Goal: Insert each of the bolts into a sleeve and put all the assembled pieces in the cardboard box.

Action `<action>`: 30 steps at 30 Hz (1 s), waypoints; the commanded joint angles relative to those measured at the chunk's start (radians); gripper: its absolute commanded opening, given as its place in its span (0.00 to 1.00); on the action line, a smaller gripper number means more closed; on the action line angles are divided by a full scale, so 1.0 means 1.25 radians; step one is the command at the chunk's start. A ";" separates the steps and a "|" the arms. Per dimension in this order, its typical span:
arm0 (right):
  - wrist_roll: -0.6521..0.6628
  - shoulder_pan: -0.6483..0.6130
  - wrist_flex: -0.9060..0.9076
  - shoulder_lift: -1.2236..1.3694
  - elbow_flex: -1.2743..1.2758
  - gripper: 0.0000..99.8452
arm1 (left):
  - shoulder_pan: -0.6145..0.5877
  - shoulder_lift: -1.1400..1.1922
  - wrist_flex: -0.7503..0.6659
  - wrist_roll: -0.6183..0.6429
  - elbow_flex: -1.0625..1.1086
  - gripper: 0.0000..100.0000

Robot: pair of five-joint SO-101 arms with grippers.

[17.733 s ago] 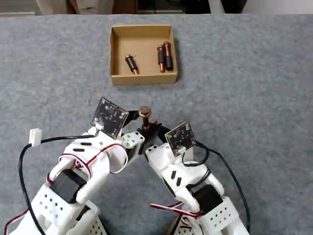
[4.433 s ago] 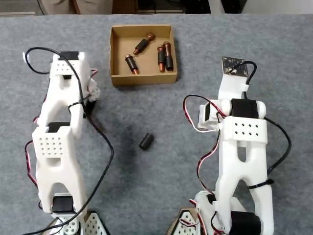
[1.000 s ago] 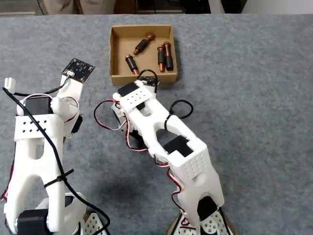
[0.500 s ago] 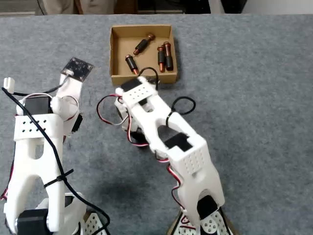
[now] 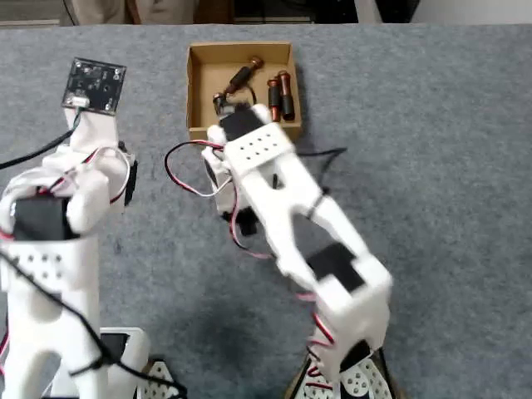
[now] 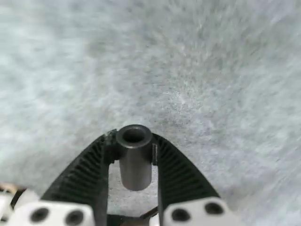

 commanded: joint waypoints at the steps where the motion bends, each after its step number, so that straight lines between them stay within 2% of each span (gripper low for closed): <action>1: 0.075 0.015 0.021 -0.219 -0.002 0.00 | -0.009 -0.069 -0.001 0.009 -0.018 0.02; 5: 0.124 0.017 -0.025 -0.368 0.036 0.00 | -0.012 -0.090 -0.091 0.009 0.028 0.02; 8: 0.151 -0.001 -0.098 -0.466 0.161 0.00 | -0.009 -0.096 -0.187 0.010 0.092 0.02; 11: 0.174 -0.004 -0.211 -0.580 0.336 0.00 | -0.011 -0.098 -0.247 0.081 0.113 0.02; 16: 0.236 -0.002 -0.520 -0.854 0.668 0.00 | -0.006 -0.098 -0.298 0.200 0.118 0.02; 22: 0.233 -0.007 -0.999 -1.202 1.091 0.00 | 0.043 -0.096 -0.307 0.233 0.115 0.02; 25: 0.236 -0.013 -1.193 -1.348 1.255 0.00 | 0.079 -0.098 -0.307 0.233 0.110 0.02; 27: 0.237 -0.036 -1.248 -1.423 1.339 0.00 | 0.102 -0.098 -0.306 0.231 0.099 0.02; 30: 0.237 -0.077 -1.231 -1.504 1.438 0.00 | 0.131 -0.098 -0.302 0.232 0.061 0.02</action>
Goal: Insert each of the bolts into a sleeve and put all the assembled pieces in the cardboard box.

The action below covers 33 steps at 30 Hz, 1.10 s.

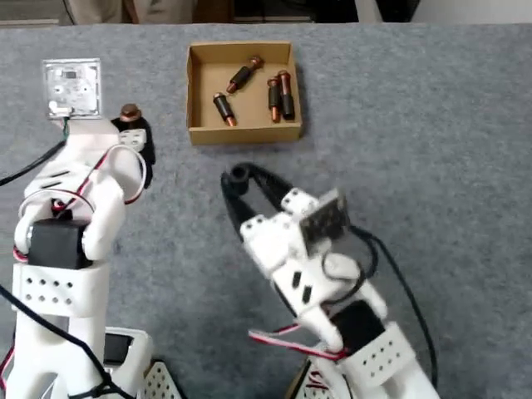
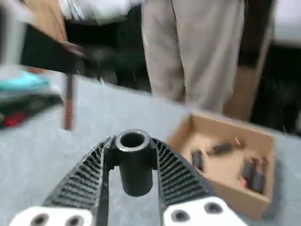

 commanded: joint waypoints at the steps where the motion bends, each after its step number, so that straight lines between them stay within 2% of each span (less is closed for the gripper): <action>1: 0.007 -0.045 -0.028 -0.109 0.111 0.00 | 0.044 -0.019 -0.016 0.009 -0.074 0.02; 6: 0.004 -0.088 0.039 -0.191 0.185 0.00 | 0.136 -0.025 -0.006 0.006 -0.141 0.02; 14: 0.004 -0.101 0.150 -0.208 0.182 0.00 | 0.328 -0.157 0.155 -0.016 -0.173 0.02; 18: 0.002 -0.102 0.164 -0.208 0.182 0.00 | 0.344 -0.208 0.168 -0.061 -0.087 0.02; 23: -0.086 -0.104 0.184 -0.209 0.182 0.00 | 0.347 -0.287 0.069 -0.054 0.072 0.02; 29: -0.104 -0.101 0.199 -0.208 0.182 0.00 | 0.344 -0.435 -0.052 0.110 0.279 0.02; 33: -0.104 -0.101 0.199 -0.208 0.182 0.00 | 0.344 -0.498 -0.129 0.098 0.373 0.02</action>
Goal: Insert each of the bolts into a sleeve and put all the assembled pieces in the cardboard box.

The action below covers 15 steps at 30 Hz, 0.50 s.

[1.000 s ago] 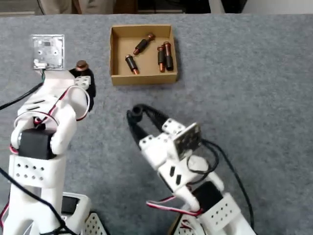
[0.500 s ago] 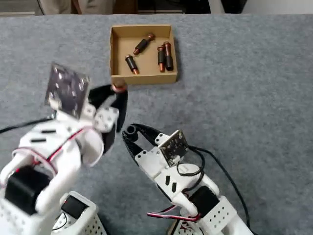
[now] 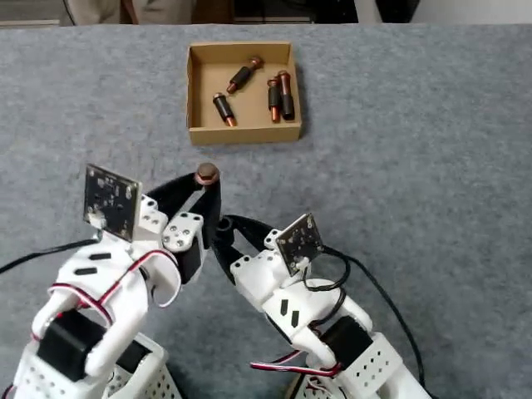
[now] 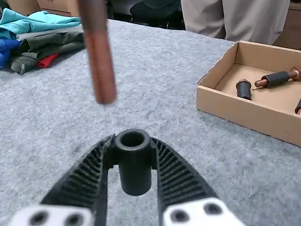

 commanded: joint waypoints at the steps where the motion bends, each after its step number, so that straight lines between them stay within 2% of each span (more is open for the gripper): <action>1: -0.010 -0.008 0.001 -0.013 0.001 0.00 | 0.005 -0.044 -0.069 0.012 0.047 0.02; 15: -0.010 -0.007 0.000 -0.013 0.001 0.00 | 0.007 -0.036 -0.103 0.010 0.115 0.02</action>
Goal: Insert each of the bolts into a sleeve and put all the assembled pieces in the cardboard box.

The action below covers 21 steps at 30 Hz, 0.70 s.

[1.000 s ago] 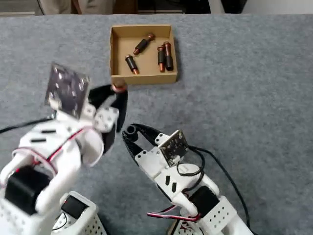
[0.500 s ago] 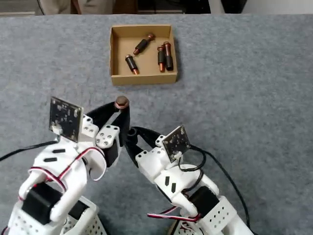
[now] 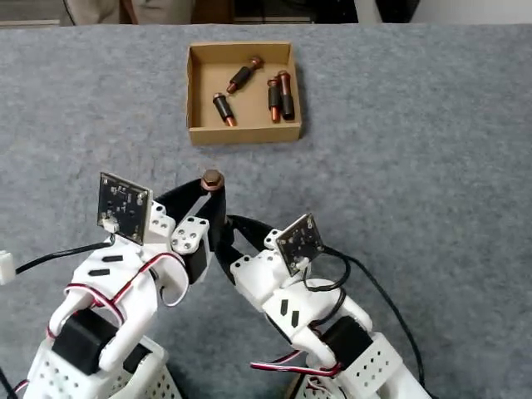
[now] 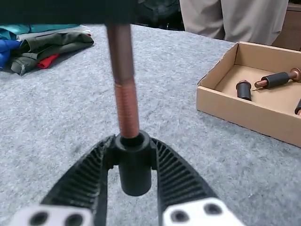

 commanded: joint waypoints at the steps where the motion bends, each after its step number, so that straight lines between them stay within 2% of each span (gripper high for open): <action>1: -0.009 -0.007 0.000 -0.013 0.001 0.00 | 0.002 -0.001 -0.049 0.000 0.016 0.02; 21: -0.007 0.014 0.001 -0.019 0.001 0.00 | 0.001 0.006 -0.049 0.004 0.056 0.02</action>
